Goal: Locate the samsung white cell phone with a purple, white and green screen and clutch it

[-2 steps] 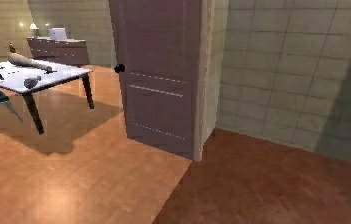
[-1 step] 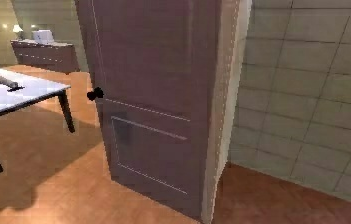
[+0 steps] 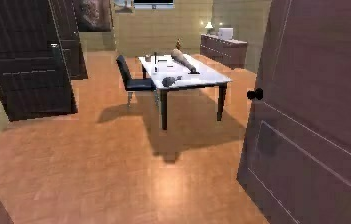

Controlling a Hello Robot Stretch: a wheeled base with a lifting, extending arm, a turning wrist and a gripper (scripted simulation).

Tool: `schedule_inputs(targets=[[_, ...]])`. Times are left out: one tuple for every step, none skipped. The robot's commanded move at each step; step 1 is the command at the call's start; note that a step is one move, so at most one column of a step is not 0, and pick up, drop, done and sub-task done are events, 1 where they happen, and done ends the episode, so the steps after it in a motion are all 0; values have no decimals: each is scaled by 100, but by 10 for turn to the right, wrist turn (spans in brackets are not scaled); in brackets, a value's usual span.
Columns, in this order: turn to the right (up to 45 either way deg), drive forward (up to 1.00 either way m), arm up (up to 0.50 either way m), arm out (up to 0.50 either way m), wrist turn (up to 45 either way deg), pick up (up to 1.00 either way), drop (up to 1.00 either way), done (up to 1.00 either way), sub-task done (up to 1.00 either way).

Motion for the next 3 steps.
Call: schedule_inputs(targets=[[0,100,0,0,0,0,0,0,0],[0,45,0,0,0,0,0,0,0],[450,0,0,0,0,0,0,0,0]])
